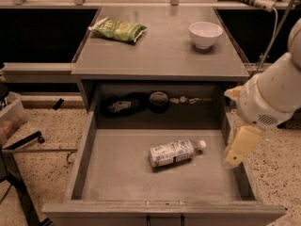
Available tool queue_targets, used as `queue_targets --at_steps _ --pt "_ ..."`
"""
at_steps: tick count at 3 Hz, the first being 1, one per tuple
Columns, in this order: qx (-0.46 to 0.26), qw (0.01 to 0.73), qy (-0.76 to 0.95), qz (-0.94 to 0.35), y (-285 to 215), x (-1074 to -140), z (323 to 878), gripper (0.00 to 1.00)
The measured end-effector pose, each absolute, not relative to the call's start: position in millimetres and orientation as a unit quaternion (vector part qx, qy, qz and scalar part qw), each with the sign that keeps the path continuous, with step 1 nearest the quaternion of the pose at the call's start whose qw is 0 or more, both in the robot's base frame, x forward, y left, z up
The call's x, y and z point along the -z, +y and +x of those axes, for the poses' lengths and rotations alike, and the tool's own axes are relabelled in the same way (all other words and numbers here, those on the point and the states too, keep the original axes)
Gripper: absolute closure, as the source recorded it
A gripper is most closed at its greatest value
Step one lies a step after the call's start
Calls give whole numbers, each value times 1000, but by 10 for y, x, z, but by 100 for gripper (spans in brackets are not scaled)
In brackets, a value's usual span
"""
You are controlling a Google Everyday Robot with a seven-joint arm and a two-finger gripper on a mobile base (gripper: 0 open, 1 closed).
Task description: Pick blue plastic bottle from top drawer and place on counter
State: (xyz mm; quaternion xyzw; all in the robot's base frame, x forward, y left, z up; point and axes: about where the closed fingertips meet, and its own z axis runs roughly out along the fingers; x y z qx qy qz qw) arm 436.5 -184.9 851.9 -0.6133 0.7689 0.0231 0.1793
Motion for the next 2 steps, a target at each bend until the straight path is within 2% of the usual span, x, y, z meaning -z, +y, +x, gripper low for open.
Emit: queue_targets --at_steps 2 --pt "-76 199 763 -611 -1462 -7507 4484 0"
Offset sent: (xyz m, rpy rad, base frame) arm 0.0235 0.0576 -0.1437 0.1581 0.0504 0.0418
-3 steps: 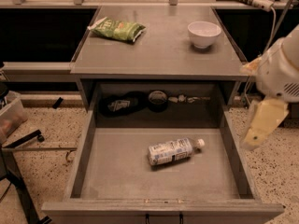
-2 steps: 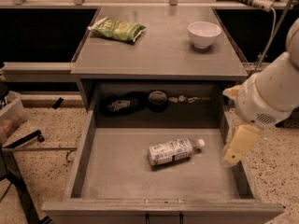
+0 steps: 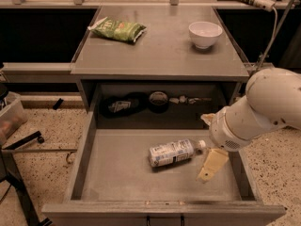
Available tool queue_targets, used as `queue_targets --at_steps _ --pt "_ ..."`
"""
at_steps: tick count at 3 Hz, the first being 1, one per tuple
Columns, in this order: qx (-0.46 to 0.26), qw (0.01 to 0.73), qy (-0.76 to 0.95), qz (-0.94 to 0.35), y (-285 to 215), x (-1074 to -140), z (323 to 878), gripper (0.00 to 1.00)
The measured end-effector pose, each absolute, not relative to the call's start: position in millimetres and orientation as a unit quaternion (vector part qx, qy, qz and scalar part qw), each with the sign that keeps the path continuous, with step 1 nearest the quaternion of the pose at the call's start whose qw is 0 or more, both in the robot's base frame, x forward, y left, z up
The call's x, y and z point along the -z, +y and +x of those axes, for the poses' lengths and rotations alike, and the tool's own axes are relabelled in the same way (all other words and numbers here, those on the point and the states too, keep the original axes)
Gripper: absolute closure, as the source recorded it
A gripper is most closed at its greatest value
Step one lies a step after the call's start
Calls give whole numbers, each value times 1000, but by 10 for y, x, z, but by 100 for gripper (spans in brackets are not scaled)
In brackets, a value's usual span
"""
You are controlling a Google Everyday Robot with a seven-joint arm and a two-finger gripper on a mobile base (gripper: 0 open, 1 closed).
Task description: Pick blue plastic bottle from top drawer and place on counter
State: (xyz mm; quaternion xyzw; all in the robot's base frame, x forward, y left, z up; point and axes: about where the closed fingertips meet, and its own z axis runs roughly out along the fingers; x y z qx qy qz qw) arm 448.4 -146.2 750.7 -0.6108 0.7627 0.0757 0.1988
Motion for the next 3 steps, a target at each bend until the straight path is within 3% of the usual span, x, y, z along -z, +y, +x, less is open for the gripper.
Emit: queue_targets --at_steps 3 --pt "-71 241 740 -624 -1204 -7277 4954 0"
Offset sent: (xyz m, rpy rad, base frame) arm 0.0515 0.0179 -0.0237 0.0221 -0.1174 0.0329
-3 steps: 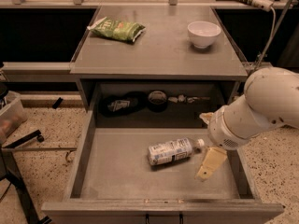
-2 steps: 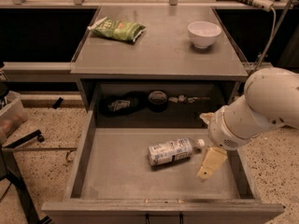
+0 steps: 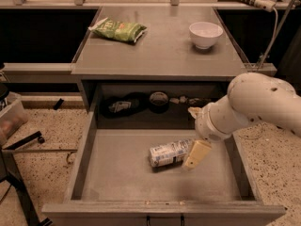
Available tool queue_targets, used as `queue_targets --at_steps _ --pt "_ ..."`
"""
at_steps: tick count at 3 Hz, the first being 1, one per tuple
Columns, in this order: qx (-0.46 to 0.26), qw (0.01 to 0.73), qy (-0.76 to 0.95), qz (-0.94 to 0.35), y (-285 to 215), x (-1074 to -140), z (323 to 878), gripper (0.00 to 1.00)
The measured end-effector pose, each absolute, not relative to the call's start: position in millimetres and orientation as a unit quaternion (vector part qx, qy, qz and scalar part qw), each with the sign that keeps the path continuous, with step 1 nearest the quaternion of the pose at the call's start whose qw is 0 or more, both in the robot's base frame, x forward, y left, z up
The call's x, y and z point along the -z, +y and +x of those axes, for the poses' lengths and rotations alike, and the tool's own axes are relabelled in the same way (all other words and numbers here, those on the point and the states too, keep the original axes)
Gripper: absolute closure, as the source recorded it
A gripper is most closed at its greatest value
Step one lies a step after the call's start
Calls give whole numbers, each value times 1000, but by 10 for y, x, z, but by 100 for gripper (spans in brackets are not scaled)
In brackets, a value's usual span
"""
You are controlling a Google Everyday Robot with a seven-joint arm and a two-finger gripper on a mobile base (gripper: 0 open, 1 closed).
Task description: Pick blue plastic bottle from top drawer and place on counter
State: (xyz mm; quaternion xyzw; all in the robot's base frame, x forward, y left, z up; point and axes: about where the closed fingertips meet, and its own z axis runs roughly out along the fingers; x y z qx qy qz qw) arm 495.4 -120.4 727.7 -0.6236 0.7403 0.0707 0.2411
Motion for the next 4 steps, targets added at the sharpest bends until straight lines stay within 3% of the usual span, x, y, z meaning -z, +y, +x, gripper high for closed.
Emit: queue_targets --at_steps 4 --pt "-124 219 721 -646 -694 -6372 5203 0"
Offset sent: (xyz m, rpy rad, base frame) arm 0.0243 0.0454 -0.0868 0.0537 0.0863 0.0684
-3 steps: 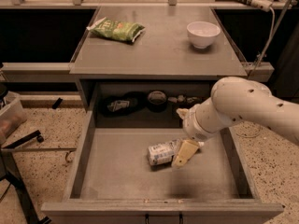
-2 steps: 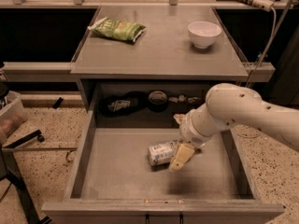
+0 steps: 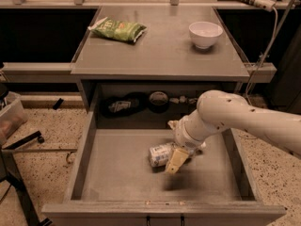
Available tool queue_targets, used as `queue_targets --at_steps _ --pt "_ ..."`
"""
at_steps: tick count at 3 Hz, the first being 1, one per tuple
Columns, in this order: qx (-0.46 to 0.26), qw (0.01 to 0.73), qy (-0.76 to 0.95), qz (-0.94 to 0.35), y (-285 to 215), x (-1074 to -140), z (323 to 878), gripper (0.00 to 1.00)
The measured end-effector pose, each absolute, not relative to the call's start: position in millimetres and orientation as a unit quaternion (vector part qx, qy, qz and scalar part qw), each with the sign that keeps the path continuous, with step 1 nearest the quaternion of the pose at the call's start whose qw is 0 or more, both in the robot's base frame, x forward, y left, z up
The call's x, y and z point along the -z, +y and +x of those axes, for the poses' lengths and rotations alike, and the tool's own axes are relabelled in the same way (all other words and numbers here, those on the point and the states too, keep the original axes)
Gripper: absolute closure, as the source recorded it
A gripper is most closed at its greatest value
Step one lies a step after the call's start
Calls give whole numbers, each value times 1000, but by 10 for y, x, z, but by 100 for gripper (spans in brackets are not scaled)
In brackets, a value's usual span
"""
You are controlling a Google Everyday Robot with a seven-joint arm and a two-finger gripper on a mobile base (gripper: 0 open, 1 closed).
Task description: Pick blue plastic bottle from top drawer and place on counter
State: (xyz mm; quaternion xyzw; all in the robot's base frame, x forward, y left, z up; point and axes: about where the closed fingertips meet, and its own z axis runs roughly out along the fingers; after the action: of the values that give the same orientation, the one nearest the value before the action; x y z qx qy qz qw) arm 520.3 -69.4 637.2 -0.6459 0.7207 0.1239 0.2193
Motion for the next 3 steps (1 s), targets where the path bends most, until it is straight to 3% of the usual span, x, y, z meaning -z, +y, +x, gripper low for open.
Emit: queue_targets --at_steps 3 --pt "-133 197 721 -651 -648 -6214 5150 0"
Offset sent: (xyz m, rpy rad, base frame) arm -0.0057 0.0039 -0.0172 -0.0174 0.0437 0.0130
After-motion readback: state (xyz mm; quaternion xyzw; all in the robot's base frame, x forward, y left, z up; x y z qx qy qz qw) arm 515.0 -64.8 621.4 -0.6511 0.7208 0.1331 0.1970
